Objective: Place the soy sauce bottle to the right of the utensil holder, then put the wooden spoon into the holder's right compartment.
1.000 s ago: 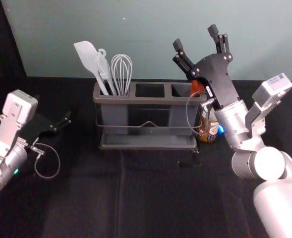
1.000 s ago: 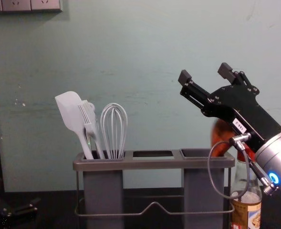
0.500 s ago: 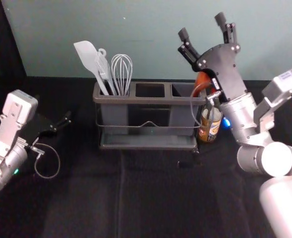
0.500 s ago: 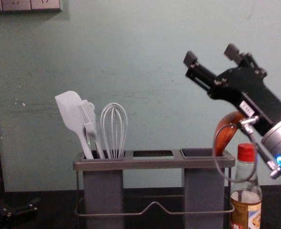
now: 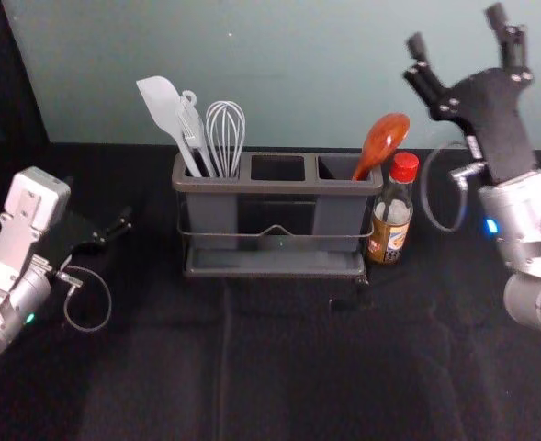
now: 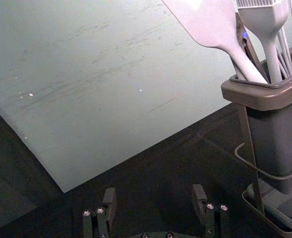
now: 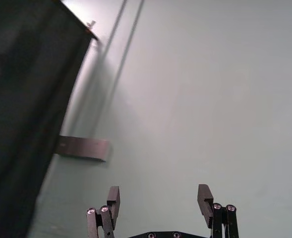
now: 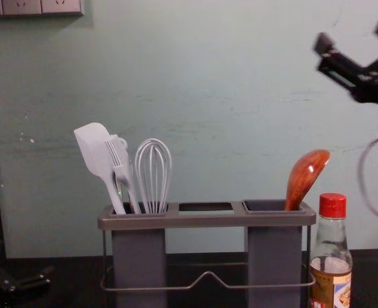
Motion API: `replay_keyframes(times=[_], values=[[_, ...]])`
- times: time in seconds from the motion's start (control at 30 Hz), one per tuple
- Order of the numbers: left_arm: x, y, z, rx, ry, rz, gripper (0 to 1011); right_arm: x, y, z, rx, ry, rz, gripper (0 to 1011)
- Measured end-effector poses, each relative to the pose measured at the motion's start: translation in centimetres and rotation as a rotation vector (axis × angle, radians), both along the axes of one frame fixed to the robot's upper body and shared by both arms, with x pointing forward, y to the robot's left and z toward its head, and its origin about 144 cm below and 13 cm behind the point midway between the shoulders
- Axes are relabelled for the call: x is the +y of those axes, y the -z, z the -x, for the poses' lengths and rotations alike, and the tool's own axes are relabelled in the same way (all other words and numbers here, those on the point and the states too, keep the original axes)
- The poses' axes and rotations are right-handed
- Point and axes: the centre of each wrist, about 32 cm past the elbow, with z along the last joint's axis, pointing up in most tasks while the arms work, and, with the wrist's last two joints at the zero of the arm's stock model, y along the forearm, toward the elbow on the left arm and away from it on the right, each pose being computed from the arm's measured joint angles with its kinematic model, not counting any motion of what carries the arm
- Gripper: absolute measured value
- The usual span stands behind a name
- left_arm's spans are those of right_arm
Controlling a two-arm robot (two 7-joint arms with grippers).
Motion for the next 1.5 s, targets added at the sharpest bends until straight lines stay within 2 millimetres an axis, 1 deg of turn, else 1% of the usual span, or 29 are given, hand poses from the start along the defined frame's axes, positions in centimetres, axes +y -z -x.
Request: replay_keyframes(times=[0.13, 0.27, 0.63, 0.87, 1.1, 1.27, 1.5], values=[[0.0, 0.0, 0.0, 0.000, 0.000, 0.000, 1005, -1.2, 0.1, 0.7, -0.014, 0.076, 0.001, 1002], [0.0, 0.0, 0.0, 0.000, 0.000, 0.000, 1005, -2.4, 0.6, 1.1, -0.050, 0.130, -0.008, 1002], [0.0, 0.0, 0.0, 0.000, 0.000, 0.000, 1005, -4.1, 1.7, 1.9, -0.060, 0.192, 0.012, 1002], [0.0, 0.0, 0.0, 0.000, 0.000, 0.000, 1005, -4.7, 2.3, 3.1, 0.052, 0.262, 0.072, 1002], [0.0, 0.0, 0.0, 0.000, 0.000, 0.000, 1005, -5.0, 3.1, 4.8, 0.260, 0.322, 0.144, 1002], [0.0, 0.0, 0.0, 0.000, 0.000, 0.000, 1005, -5.3, 3.8, 5.5, 0.375, 0.344, 0.171, 1002], [0.0, 0.0, 0.0, 0.000, 0.000, 0.000, 1005, -5.8, 5.3, 5.9, 0.489, 0.354, 0.195, 1002]])
